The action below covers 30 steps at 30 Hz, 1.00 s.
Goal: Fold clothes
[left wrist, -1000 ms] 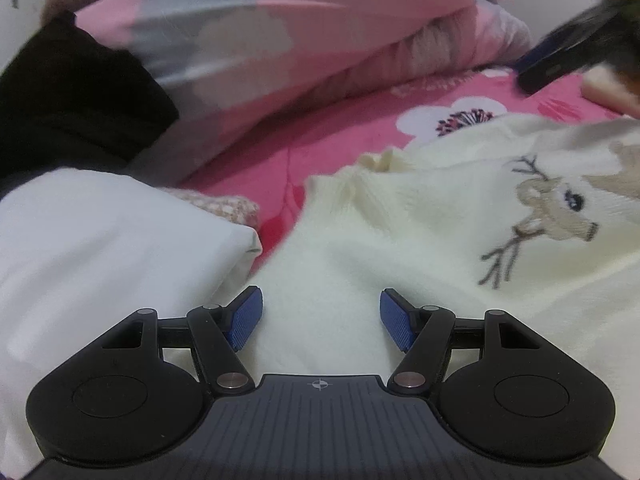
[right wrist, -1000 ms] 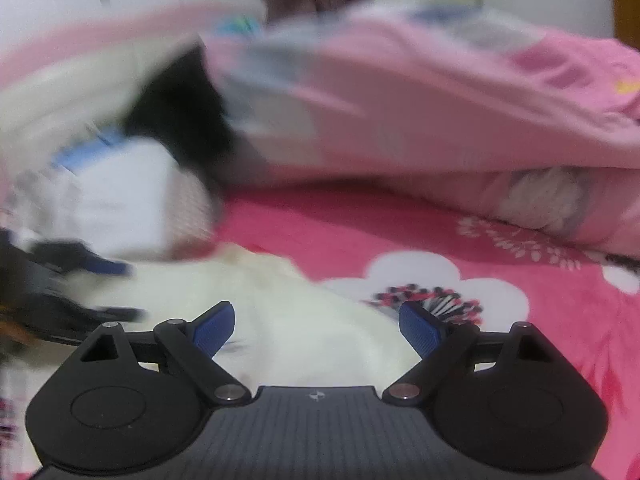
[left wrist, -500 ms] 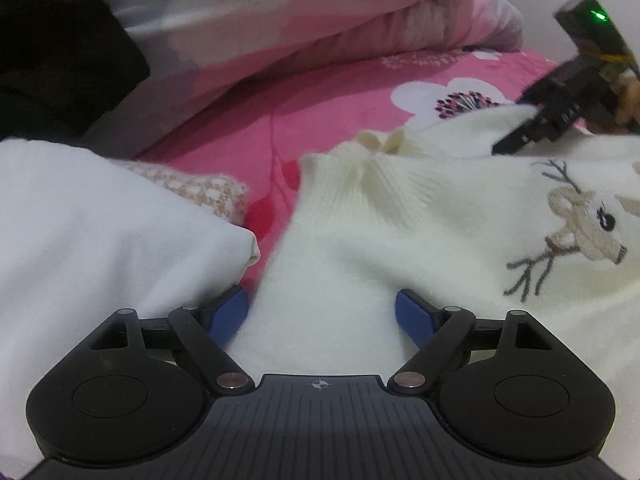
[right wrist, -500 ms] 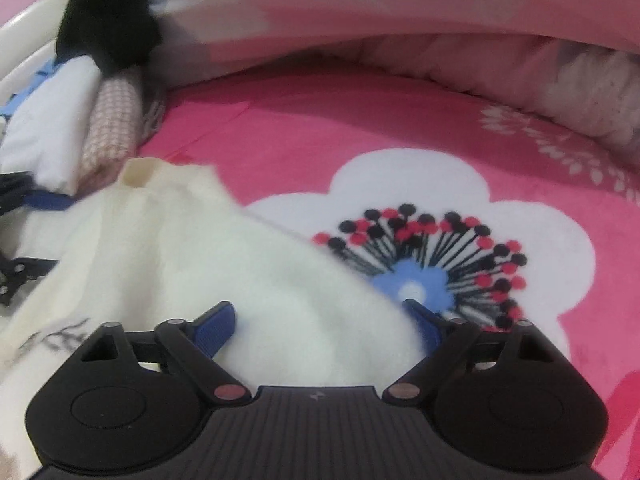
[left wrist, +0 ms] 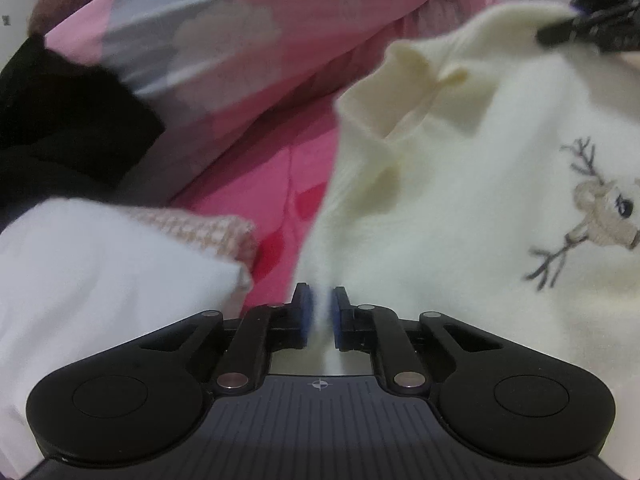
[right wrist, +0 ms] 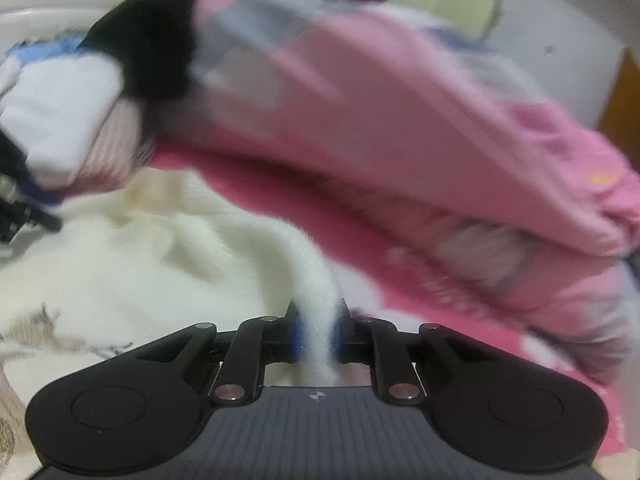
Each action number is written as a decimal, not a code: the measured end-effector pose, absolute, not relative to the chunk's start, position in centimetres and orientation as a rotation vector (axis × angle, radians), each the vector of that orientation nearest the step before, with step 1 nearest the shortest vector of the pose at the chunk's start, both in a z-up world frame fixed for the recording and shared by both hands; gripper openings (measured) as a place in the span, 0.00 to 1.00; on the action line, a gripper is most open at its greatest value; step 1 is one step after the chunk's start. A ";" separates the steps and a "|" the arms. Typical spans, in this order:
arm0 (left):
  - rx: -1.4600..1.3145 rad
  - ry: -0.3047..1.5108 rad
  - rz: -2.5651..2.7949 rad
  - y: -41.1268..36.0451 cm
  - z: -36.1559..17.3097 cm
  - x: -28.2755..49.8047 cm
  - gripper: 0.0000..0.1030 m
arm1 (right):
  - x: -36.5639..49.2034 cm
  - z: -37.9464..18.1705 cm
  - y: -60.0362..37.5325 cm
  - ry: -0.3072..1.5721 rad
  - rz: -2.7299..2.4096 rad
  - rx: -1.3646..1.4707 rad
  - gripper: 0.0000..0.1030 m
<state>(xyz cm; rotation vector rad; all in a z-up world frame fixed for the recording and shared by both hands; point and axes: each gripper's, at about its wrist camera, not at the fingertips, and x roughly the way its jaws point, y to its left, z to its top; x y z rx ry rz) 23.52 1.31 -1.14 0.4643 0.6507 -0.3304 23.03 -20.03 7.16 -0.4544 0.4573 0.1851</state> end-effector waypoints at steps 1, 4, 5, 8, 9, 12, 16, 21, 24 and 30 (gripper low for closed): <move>0.466 0.648 -0.333 0.8 -1.0 23.8 0.10 | 22.7 7.7 -20.6 0.435 0.162 -0.460 0.15; 0.484 0.622 -0.338 -1.3 -0.7 25.0 0.10 | 21.8 8.7 -22.0 0.377 0.102 -0.498 0.15; 0.492 0.612 -0.339 -2.1 -0.5 25.5 0.10 | 21.7 8.9 -22.5 0.363 0.081 -0.507 0.14; 0.512 0.579 -0.340 -4.5 0.1 27.1 0.10 | 21.8 9.7 -24.0 0.327 0.018 -0.528 0.14; 0.515 0.567 -0.336 -5.2 0.3 27.9 0.10 | 22.1 9.9 -24.6 0.317 -0.002 -0.526 0.13; 0.499 0.534 -0.321 -7.3 1.1 30.4 0.10 | 23.4 10.3 -26.9 0.306 -0.061 -0.499 0.13; 0.503 0.489 -0.297 -10.4 1.5 33.7 0.10 | 25.8 10.0 -29.8 0.308 -0.137 -0.448 0.13; 0.594 0.483 -0.253 -13.2 -2.2 36.8 0.10 | 30.4 5.9 -33.4 0.386 -0.190 -0.321 0.14; 0.652 0.493 -0.231 -13.8 -5.4 38.0 0.10 | 32.9 2.1 -34.4 0.462 -0.195 -0.285 0.14; 0.694 0.474 -0.225 -13.9 -5.7 37.8 0.14 | 35.2 -0.8 -35.0 0.575 -0.190 -0.255 0.28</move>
